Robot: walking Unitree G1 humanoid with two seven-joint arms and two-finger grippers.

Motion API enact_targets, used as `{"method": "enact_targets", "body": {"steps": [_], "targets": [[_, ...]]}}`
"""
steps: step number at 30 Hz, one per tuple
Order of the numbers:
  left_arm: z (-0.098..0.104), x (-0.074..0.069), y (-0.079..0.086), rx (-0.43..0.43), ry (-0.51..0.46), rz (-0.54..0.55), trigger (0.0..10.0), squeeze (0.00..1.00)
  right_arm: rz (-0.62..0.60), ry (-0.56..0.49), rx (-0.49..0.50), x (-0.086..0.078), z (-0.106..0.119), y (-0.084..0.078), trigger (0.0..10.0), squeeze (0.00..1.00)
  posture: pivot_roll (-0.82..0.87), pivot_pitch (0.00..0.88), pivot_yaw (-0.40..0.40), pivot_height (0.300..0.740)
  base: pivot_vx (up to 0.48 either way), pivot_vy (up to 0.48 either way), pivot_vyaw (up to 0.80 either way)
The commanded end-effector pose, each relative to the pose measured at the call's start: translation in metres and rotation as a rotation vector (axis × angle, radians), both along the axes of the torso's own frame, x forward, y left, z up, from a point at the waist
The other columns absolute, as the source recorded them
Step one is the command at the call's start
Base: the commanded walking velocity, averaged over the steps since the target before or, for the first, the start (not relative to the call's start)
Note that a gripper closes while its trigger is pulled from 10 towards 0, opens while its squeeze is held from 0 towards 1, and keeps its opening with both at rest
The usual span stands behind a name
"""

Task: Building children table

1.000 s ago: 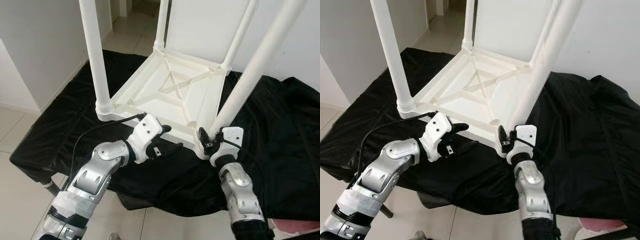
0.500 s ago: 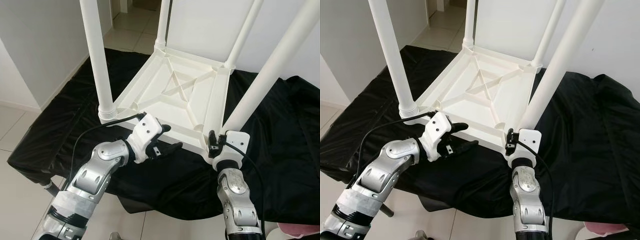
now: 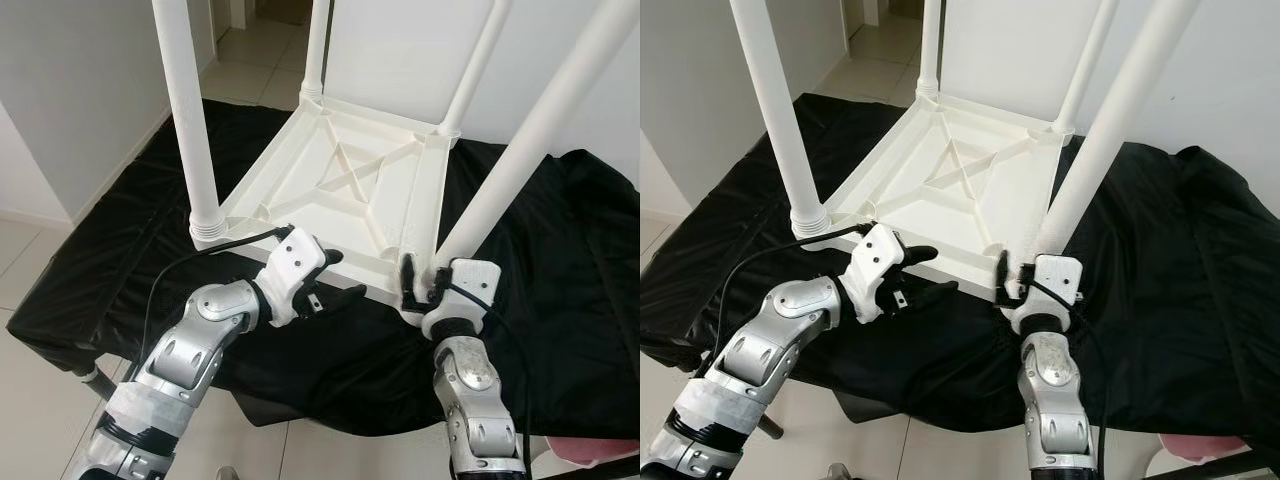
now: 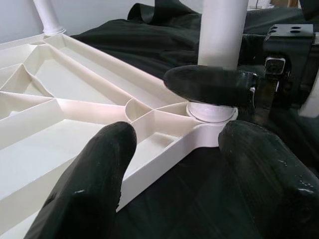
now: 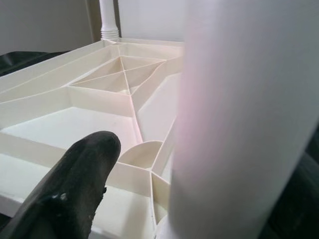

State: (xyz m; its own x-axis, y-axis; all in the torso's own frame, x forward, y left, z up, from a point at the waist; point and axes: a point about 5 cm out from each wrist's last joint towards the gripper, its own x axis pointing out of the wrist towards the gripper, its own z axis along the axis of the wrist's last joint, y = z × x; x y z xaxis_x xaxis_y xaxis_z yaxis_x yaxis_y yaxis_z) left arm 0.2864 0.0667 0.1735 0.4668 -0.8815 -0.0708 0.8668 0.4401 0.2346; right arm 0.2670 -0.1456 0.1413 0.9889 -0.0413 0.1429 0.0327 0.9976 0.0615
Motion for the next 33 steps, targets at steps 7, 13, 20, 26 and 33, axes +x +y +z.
{"method": "enact_targets", "body": {"steps": [7,13,20,26,33], "targets": [[-0.003,-0.002,-0.004,0.022,0.007,-0.032,10.0,0.0,0.159,0.009,-0.015,-0.001,-0.005,-0.01,10.0,0.0,-0.03,0.028,-0.07,0.74,0.0,0.0,0.0],[-0.004,-0.004,-0.004,0.028,0.015,-0.04,10.0,0.0,0.295,0.028,-0.053,0.006,-0.013,-0.028,10.0,0.0,-0.03,0.037,-0.067,0.74,0.0,0.0,0.0],[-0.006,-0.008,-0.004,0.03,0.024,-0.044,10.0,0.0,0.518,0.038,-0.1,0.018,-0.011,-0.036,10.0,0.0,-0.01,0.044,-0.071,0.74,0.0,0.0,0.0],[-0.004,-0.009,0.0,0.031,0.027,-0.037,10.0,0.0,0.639,0.057,-0.149,0.03,-0.008,-0.033,10.0,0.0,0.0,0.045,-0.071,0.74,0.0,0.0,0.0],[0.0,-0.004,0.001,0.027,0.007,-0.015,10.0,0.0,0.698,0.107,-0.181,0.039,-0.015,-0.049,0.0,0.0,0.01,0.045,-0.087,0.74,0.0,0.0,0.0]]}}
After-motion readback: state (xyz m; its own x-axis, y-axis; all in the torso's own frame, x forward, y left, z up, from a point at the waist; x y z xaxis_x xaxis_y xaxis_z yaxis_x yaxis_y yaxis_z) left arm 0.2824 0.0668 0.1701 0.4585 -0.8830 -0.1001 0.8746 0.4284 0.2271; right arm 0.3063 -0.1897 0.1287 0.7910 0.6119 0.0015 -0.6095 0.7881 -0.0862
